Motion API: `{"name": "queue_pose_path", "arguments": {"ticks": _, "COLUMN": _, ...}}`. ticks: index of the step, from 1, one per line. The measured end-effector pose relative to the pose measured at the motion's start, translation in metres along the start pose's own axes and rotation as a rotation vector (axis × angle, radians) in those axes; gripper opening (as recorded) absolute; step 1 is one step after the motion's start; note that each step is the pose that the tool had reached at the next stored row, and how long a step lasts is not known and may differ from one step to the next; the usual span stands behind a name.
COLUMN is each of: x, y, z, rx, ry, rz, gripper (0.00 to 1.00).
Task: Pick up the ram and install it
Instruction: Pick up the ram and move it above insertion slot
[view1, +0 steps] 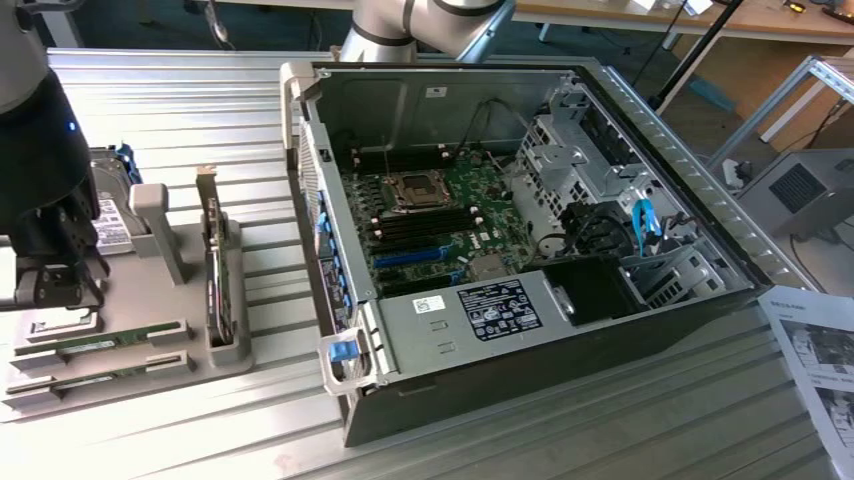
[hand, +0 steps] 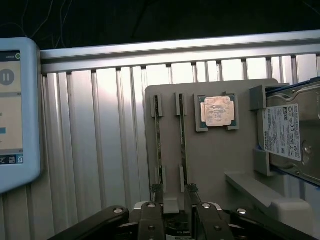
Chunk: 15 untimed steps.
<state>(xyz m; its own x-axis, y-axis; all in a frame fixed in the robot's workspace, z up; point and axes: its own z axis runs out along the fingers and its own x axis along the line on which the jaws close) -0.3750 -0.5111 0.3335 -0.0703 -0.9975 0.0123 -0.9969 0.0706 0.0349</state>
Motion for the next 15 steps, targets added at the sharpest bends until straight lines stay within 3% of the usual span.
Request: {"name": "queue_pose_path", "arguments": {"ticks": 15, "x": 0.002, "y": -0.0009, "z": 0.0211, "rx": -0.0018, "ry": 0.0002, "rz": 0.000, "gripper": 0.31}}
